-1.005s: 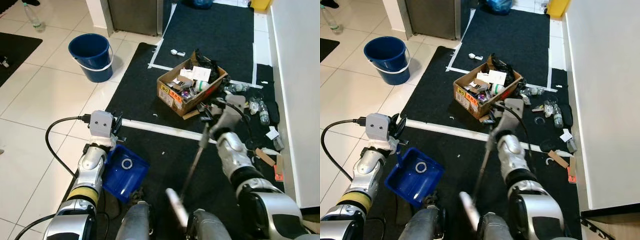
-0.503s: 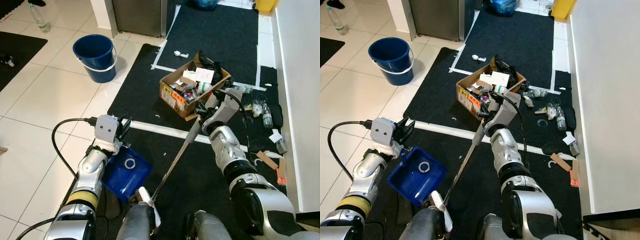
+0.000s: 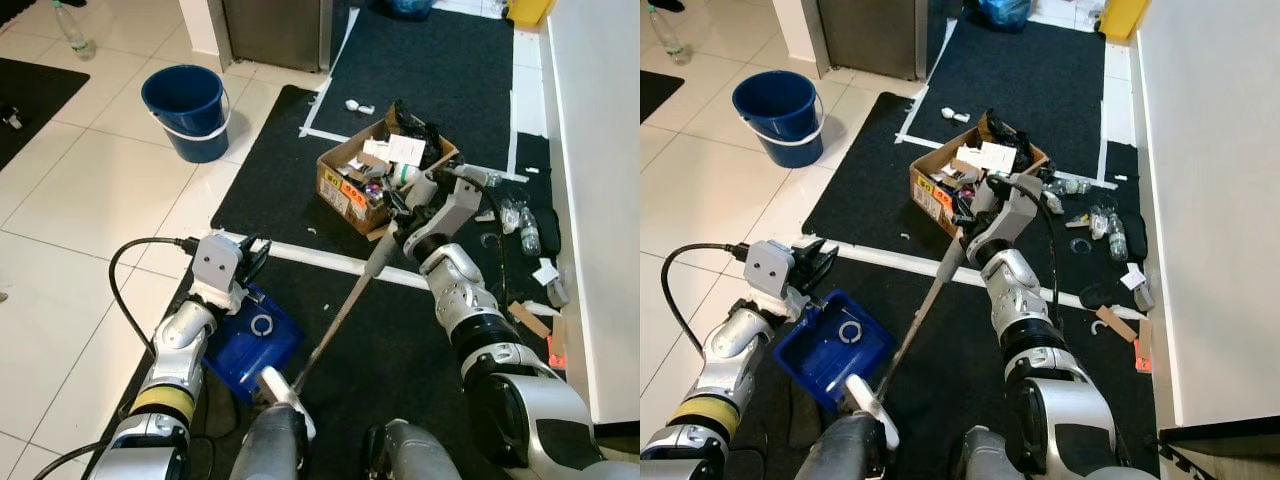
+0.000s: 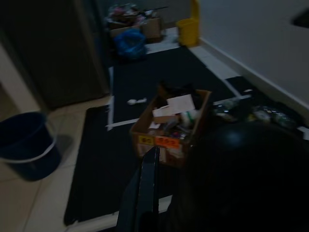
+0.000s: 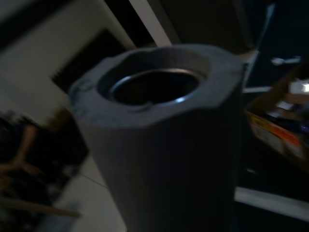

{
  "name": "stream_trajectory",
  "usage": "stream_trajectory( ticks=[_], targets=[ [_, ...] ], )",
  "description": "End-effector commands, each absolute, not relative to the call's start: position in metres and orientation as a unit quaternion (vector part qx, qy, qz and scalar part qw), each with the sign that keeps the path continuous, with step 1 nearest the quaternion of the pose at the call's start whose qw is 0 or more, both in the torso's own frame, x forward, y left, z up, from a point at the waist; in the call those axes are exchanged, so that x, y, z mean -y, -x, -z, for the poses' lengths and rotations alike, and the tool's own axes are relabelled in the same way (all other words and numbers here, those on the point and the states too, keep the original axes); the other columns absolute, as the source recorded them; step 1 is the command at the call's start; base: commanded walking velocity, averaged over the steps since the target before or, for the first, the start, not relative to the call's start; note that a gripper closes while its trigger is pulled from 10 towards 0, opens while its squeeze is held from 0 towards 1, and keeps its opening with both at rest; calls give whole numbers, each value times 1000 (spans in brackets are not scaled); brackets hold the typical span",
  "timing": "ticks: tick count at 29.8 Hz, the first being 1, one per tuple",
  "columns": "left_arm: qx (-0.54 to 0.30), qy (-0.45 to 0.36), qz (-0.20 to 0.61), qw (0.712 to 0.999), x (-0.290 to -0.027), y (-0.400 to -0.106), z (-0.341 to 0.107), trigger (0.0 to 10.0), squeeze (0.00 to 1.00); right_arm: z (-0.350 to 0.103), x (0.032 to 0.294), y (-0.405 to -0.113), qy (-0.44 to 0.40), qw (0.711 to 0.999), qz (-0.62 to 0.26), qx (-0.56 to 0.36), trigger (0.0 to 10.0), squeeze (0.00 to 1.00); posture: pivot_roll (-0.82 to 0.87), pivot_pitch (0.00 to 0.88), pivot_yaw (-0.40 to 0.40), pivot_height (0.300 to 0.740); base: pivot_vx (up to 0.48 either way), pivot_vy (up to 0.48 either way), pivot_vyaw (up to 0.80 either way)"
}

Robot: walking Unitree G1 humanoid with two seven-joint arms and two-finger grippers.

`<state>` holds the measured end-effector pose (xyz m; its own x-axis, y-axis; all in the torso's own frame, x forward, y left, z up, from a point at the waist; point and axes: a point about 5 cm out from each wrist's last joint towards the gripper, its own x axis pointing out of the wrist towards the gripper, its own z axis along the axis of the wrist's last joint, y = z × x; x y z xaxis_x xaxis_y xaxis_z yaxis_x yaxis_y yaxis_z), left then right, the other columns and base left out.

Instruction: Sweep floor

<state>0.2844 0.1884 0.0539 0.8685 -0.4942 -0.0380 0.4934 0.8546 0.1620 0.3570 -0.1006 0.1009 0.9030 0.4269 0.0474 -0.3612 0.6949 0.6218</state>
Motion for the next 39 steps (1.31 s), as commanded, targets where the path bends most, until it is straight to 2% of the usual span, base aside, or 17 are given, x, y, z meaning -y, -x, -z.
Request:
stream_trajectory(
  ticks=[1, 5, 7, 8, 9, 11, 21, 26, 28, 32, 36, 39],
  targets=[
    [-92, -22, 296, 950, -175, -263, -18, 10000, 0, -101, 83, -352, -420, 871, -249, -53, 10000, 0, 115, 153, -77, 740, 0, 0, 0],
    [-93, -24, 306, 947, -175, -263, -18, 10000, 0, -99, 67, -343, -411, 850, -321, -72, 10000, 0, 119, 154, -80, 740, 0, 0, 0],
    [-93, -24, 306, 947, -175, -263, -18, 10000, 0, -99, 67, -343, -411, 850, -321, -72, 10000, 0, 119, 154, -80, 740, 0, 0, 0],
    [-90, -23, 313, 945, -173, -263, -19, 10000, 0, -91, 51, -331, -350, 847, -387, -102, 10000, 0, 121, 152, -81, 740, 0, 0, 0],
    [-90, -23, 313, 945, -173, -263, -19, 10000, 0, -91, 51, -331, -350, 847, -387, -102, 10000, 0, 121, 152, -81, 740, 0, 0, 0],
    [-88, -24, 319, 943, -172, -263, -20, 10000, 0, -86, 41, -323, -294, 848, -425, -115, 10000, 0, 123, 155, -82, 740, 0, 0, 0],
    [-91, -30, 333, 938, -173, -259, -19, 10000, 0, -73, 17, -305, -176, 849, -477, -143, 10000, 0, 128, 159, -84, 740, 0, 0, 0],
    [-93, -34, 339, 935, -172, -258, -19, 10000, 0, -65, 14, -300, -129, 865, -462, -149, 10000, 0, 122, 166, -81, 740, 0, 0, 0],
    [-95, -33, 343, 934, -170, -258, -18, 10000, 0, -65, 18, -305, -168, 883, -412, -151, 10000, 0, 120, 165, -76, 740, 0, 0, 0],
    [-97, -33, 350, 931, -167, -258, -18, 10000, 0, -70, 35, -322, -300, 890, -308, -151, 10000, 0, 122, 166, -74, 740, 0, 0, 0],
    [-96, -33, 351, 931, -167, -258, -19, 10000, 0, -70, 53, -331, -346, 892, -249, -153, 10000, 0, 122, 167, -71, 740, 0, 0, 0],
    [-97, -33, 352, 930, -167, -259, -19, 10000, 0, -68, 65, -335, -340, 900, -222, -158, 10000, 0, 121, 167, -69, 740, 0, 0, 0]
  ],
)
